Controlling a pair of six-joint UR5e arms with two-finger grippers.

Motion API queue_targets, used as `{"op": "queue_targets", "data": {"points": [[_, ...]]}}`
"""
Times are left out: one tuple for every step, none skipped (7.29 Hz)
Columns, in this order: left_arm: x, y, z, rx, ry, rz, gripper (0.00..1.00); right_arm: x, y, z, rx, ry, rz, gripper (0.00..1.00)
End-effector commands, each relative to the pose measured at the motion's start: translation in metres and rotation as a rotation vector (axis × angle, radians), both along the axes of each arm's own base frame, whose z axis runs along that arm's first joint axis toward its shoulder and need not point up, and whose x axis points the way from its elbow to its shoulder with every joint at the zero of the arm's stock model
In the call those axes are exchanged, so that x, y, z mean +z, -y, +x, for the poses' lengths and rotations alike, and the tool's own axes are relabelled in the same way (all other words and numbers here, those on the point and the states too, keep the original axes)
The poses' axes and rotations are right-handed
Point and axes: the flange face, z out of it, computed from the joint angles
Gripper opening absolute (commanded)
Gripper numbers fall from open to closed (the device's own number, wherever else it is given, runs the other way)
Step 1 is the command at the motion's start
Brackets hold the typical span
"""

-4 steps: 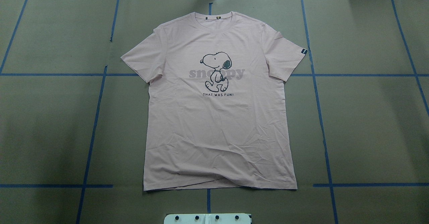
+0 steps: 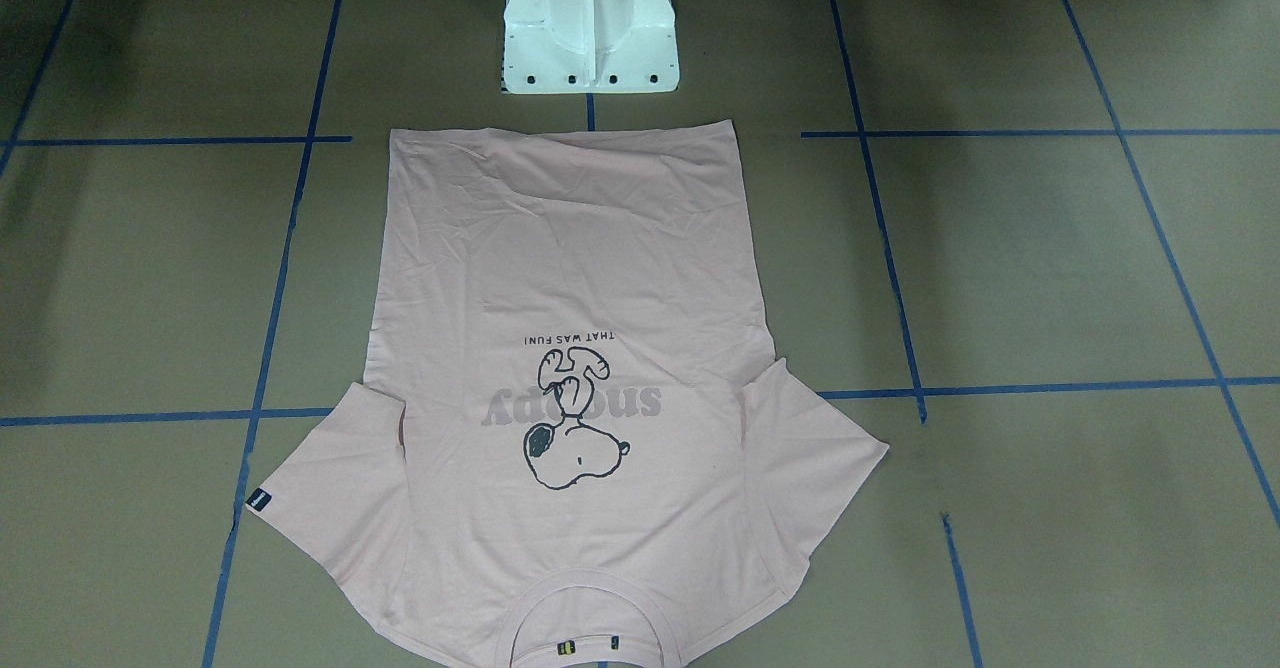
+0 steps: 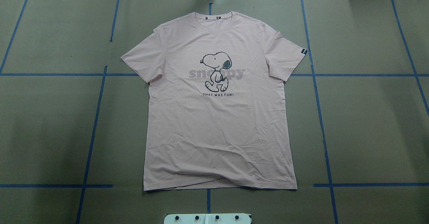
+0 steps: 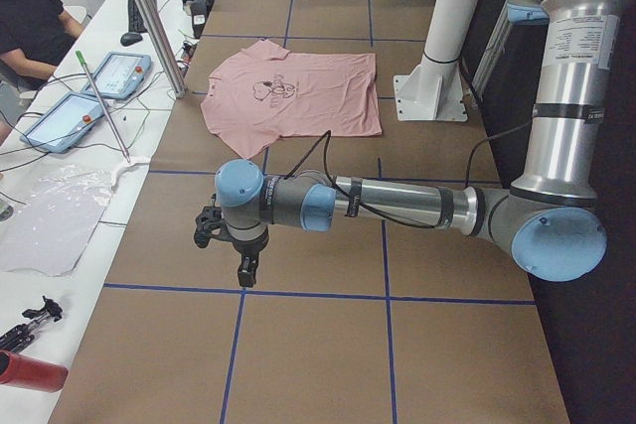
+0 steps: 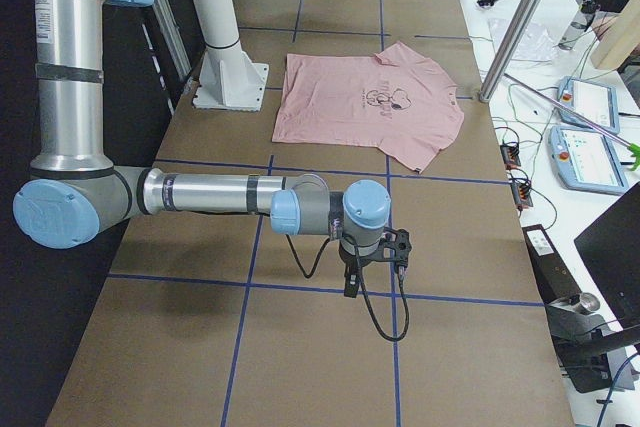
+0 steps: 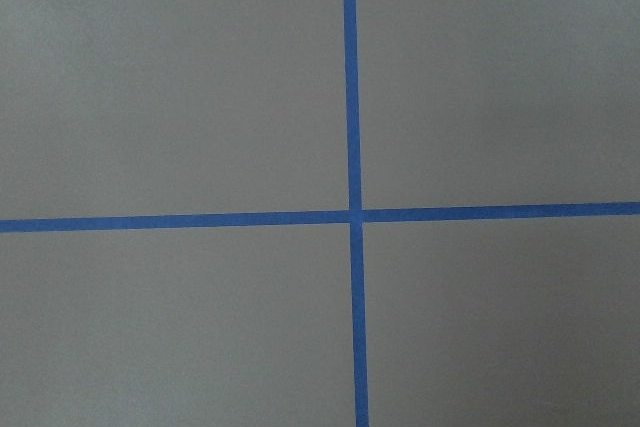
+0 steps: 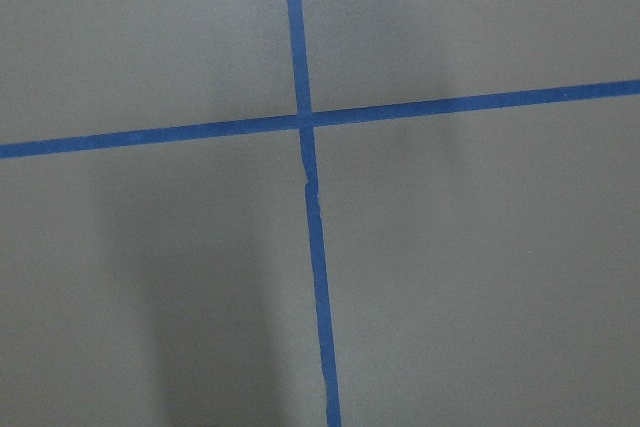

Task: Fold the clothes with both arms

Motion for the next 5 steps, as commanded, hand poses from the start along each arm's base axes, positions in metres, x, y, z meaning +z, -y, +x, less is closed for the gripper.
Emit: {"op": "queue_targets", "data": {"points": [[-0.003,-0.001,0.002,0.003,-0.005,0.006,1.00,-0.002,0.001,-0.001,0.000,0.005,0.053,1.00],[-0.001,-0.001,0.002,0.003,-0.005,0.004,1.00,-0.007,0.005,-0.013,-0.025,0.011,0.091,1.00],[-0.002,-0.001,0.002,0.004,-0.010,0.010,1.00,-0.015,0.011,-0.036,-0.069,0.048,0.123,1.00],[-0.003,-0.002,0.005,0.009,-0.048,0.009,1.00,-0.025,0.017,-0.061,-0.113,0.059,0.155,1.00],[-0.002,-0.007,0.005,0.010,-0.051,0.008,1.00,-0.038,0.029,-0.079,-0.126,0.066,0.161,1.00]]}}
